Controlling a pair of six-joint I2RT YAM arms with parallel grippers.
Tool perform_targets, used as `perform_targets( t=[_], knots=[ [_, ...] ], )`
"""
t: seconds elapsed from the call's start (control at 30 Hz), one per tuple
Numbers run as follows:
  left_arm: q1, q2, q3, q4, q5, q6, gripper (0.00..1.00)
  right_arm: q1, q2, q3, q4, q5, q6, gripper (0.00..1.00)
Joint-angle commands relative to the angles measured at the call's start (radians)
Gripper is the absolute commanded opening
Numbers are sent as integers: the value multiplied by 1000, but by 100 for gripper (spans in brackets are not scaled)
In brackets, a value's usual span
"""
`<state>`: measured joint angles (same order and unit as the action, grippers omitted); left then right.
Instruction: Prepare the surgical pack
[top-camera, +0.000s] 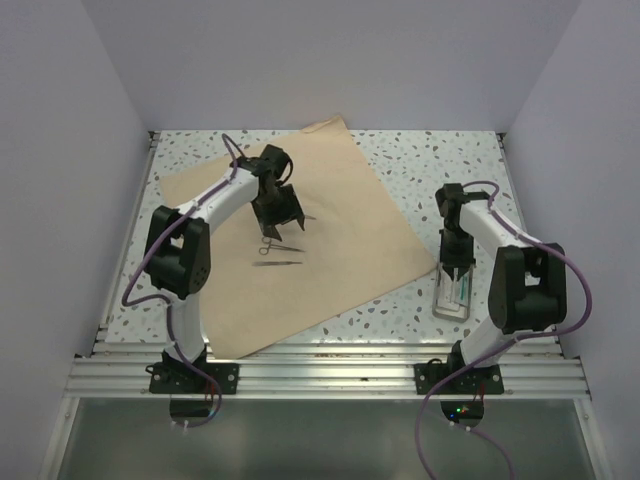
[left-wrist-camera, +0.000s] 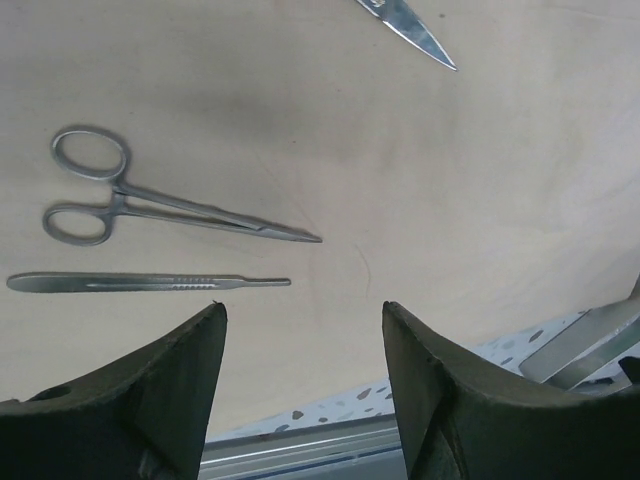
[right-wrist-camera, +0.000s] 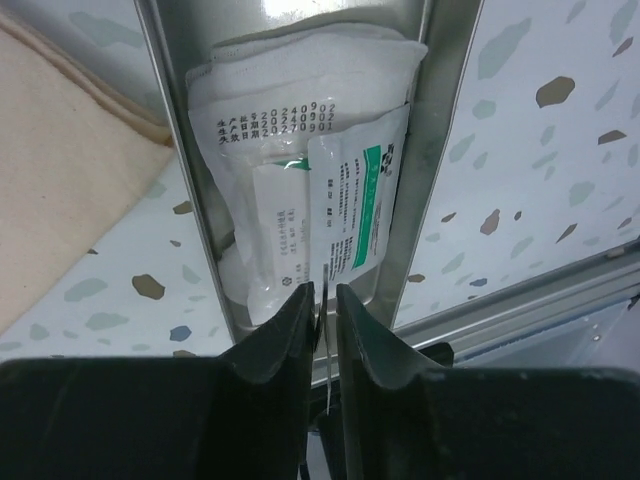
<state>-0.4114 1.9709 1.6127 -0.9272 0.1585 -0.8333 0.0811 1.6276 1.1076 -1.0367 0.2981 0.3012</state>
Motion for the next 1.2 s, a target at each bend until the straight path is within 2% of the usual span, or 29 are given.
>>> perform_targets(
  t=[0.0, 0.07, 0.1, 0.27, 0.47, 0.8, 1.0, 1.17],
  knots=[
    [26, 25, 41, -76, -63, -113, 67, -7, 26, 24, 33, 10, -22, 20],
    [29, 43, 59, -91, -82, -138, 67, -7, 34, 41, 35, -8, -22, 27],
    [29, 51, 65, -104, -85, -159, 66, -6, 29, 44, 36, -22, -22, 35],
    [29, 112, 119, -163, -106, -240, 63, 2, -21, 58, 18, -57, -16, 52],
    [26, 169, 196, -240, -152, -348, 57, 37, -106, 101, -11, -143, -5, 55],
    [-18, 201, 191, -271, -168, -507, 54, 157, -156, 124, 7, -235, 4, 56],
    [-43, 212, 133, -242, -136, -570, 54, 163, -170, 80, 40, -270, -2, 56],
    [-41, 232, 145, -239, -146, -592, 52, 163, -198, 51, 53, -272, -8, 56]
  ],
)
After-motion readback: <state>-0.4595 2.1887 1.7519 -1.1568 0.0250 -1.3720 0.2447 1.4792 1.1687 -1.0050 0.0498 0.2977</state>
